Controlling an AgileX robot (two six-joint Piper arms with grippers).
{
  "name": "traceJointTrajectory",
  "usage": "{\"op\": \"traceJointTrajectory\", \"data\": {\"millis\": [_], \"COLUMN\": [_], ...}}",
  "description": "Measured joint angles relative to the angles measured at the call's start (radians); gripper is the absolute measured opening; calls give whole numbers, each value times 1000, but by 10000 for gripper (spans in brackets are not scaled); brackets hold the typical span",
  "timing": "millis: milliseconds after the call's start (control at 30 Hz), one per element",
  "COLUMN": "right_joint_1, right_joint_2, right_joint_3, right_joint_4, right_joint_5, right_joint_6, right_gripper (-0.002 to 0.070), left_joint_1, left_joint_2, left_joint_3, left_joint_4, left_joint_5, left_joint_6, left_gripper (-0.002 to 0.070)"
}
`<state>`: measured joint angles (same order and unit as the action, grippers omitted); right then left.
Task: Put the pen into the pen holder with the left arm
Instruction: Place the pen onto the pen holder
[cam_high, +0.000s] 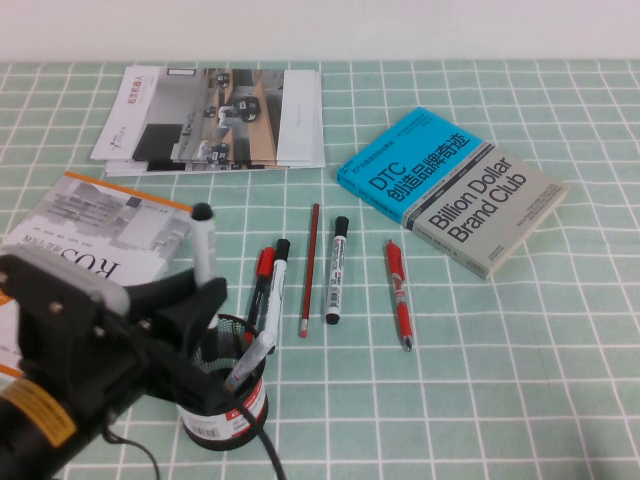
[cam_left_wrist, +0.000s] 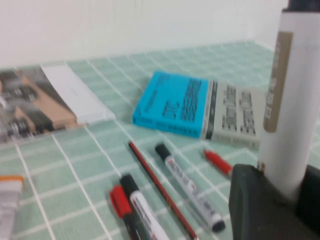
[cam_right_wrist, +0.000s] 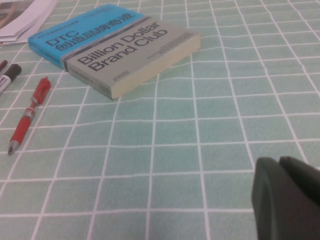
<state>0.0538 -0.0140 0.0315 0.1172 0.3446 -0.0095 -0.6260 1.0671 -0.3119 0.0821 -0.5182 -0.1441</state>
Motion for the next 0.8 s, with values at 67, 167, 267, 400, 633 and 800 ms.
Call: {"op": "traceJointTrajectory", "data": {"millis": [67, 167, 267, 400, 633, 800], "right_joint_1": [0, 0, 0, 0, 0, 0], "right_joint_2": [0, 0, 0, 0, 0, 0], "right_joint_3": [0, 0, 0, 0, 0, 0], "right_joint_4": [0, 0, 0, 1, 2, 2], "right_joint_5": [0, 0, 0, 0, 0, 0], "right_joint_6": [0, 0, 0, 0, 0, 0], "right_gripper": [-20, -20, -20, -20, -20, -20], "left_joint_1": [0, 0, 0, -2, -2, -2], "left_joint_2": [38, 93, 134, 167, 201, 201], "left_joint_3": [3, 35, 75, 93, 96, 96], "left_joint_4": [15, 28, 30, 32, 26, 26], "left_joint_5": [-21, -111, -222, -269, -280, -280], "left_joint_6": [-11, -18, -18, -20, -20, -21], "left_gripper": [118, 118, 118, 118, 118, 133]}}
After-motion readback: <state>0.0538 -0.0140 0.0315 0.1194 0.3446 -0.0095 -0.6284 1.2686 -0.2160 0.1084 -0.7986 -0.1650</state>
